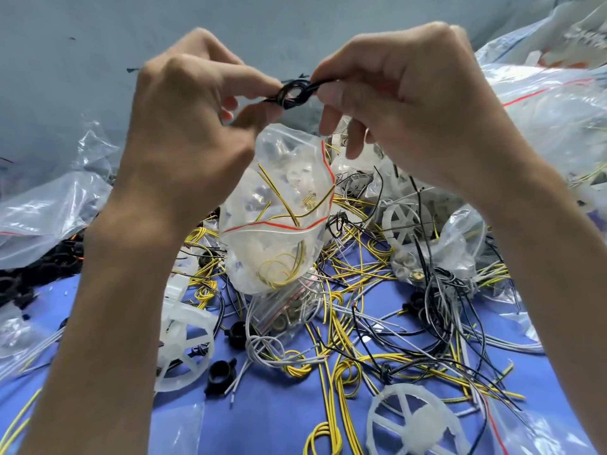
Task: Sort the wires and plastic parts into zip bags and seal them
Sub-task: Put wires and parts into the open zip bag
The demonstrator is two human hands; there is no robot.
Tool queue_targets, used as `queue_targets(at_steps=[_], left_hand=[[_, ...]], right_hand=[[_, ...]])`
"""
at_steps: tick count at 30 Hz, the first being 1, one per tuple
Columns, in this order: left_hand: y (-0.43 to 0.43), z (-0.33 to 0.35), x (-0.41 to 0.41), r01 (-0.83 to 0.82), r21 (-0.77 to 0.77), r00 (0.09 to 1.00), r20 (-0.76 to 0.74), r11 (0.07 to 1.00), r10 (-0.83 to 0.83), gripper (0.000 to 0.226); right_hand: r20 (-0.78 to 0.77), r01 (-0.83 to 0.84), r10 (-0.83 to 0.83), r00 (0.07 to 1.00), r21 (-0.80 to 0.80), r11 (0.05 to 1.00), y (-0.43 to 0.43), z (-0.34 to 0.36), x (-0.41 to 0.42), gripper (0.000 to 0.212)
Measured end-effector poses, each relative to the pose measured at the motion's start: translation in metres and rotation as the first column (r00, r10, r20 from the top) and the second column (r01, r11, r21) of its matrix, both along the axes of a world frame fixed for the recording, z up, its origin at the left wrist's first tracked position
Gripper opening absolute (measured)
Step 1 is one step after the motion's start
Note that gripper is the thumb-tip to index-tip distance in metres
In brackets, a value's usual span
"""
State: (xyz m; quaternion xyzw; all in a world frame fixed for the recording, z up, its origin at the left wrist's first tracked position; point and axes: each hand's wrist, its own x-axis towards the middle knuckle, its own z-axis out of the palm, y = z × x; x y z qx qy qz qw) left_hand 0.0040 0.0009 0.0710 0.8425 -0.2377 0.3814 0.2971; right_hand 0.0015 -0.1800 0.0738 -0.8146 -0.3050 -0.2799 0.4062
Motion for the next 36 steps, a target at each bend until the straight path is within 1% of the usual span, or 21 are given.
queue_targets(at_steps=[3,7,11,14,17,22,28,32,36], left_hand=[[0.0018,-0.0019,0.0025,-0.061,0.022,0.998,0.020,0.998,0.060,0.018],[0.0009,-0.0004,0.0002,-0.064,0.030,0.997,0.056,0.998,0.062,0.019],[-0.0002,0.0017,-0.0047,-0.042,-0.030,0.995,0.086,0.999,0.045,0.020],[0.0015,0.0028,-0.0042,-0.020,-0.068,0.997,0.077,0.997,0.025,0.021],[0.0047,0.0039,-0.0021,0.005,-0.099,0.998,0.064,0.995,0.001,0.019],[0.0065,0.0051,-0.0010,0.041,-0.138,0.997,0.064,0.990,-0.033,0.013],[0.0024,0.0060,-0.0035,0.112,-0.152,0.994,0.034,0.982,-0.108,0.016],[0.0041,0.0063,-0.0017,0.099,-0.157,0.995,0.029,0.983,-0.096,0.014],[0.0053,0.0066,-0.0009,0.108,-0.177,0.994,0.026,0.978,-0.105,0.018]], right_hand=[[0.005,-0.020,0.020,1.000,-0.003,1.000,0.0033,-0.0006,-0.0017,0.015],[-0.010,-0.015,0.014,1.000,-0.020,1.000,0.0030,-0.0001,-0.0013,0.015],[-0.023,-0.018,0.017,1.000,-0.034,0.999,0.0018,0.0002,-0.0016,0.016],[-0.050,-0.020,0.018,0.999,-0.051,0.998,0.0027,-0.0005,-0.0016,0.016],[-0.045,-0.004,0.001,0.999,-0.065,0.998,0.0027,-0.0008,-0.0017,0.015],[-0.018,0.042,-0.043,0.999,-0.070,0.997,0.0020,-0.0008,-0.0016,0.016],[0.051,0.095,-0.092,0.994,-0.056,0.994,0.0043,-0.0003,-0.0025,0.017],[0.100,0.116,-0.106,0.989,-0.093,0.989,0.0078,-0.0018,-0.0033,0.019],[0.113,0.121,-0.110,0.987,-0.099,0.988,0.0110,-0.0030,-0.0046,0.019]])
